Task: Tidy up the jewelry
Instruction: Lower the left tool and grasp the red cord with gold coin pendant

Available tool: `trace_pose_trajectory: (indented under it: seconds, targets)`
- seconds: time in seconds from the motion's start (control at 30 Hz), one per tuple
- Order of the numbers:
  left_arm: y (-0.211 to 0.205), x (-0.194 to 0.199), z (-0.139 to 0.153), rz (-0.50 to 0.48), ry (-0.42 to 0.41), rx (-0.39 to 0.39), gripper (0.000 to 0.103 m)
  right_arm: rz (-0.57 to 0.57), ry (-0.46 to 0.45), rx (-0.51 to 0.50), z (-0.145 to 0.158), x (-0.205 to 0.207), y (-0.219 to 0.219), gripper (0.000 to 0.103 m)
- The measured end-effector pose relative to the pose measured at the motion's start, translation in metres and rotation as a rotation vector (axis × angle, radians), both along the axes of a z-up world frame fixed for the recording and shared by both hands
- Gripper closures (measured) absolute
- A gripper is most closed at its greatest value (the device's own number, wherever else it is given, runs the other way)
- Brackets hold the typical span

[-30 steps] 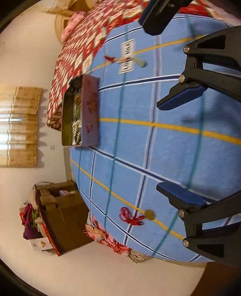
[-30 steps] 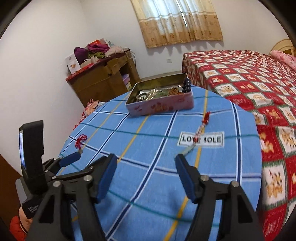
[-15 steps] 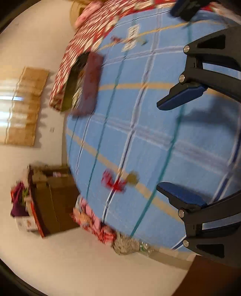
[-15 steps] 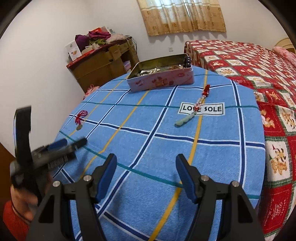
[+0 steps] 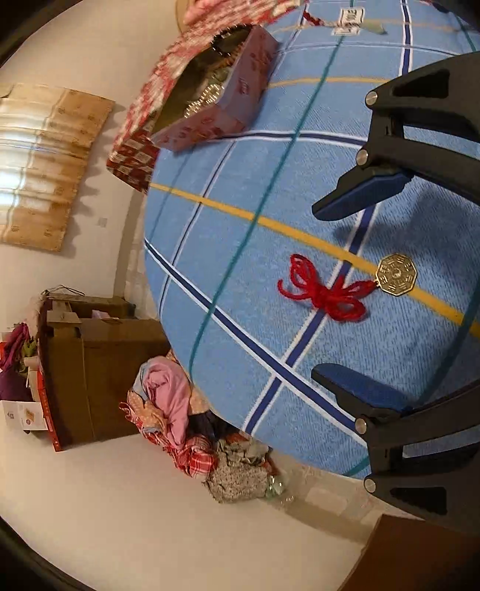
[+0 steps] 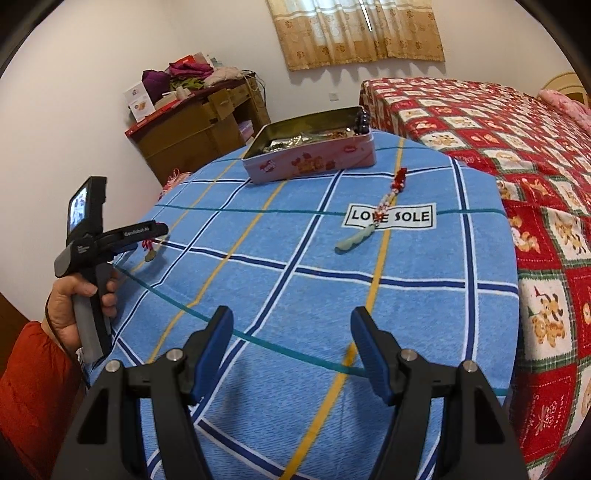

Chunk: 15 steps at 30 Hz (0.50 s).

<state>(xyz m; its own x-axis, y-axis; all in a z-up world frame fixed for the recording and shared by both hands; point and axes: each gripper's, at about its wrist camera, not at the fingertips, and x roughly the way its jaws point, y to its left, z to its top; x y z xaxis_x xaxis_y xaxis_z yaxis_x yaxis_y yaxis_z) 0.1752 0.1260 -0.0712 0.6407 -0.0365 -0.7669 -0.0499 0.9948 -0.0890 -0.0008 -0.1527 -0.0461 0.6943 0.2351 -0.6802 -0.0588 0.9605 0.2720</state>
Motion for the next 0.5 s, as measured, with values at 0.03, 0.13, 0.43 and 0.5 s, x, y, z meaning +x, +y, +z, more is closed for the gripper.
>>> trace_pose_trajectory:
  seconds: [0.03, 0.13, 0.43, 0.5]
  targets:
    - [0.001, 0.000, -0.001, 0.005, 0.005, -0.002, 0.037, 0.002, 0.004, 0.002, -0.001, 0.001, 0.001, 0.034]
    - [0.007, -0.006, 0.002, 0.012, -0.004, -0.033, 0.043, 0.010, 0.012, 0.004, -0.003, 0.003, 0.003, 0.034]
    - [0.020, -0.011, 0.007, 0.006, -0.019, -0.077, 0.043, 0.021, 0.025, 0.022, -0.008, 0.007, 0.003, 0.034]
    - [0.010, -0.006, 0.007, -0.019, -0.021, -0.027, 0.043, 0.021, 0.025, 0.022, -0.008, 0.008, 0.003, 0.034]
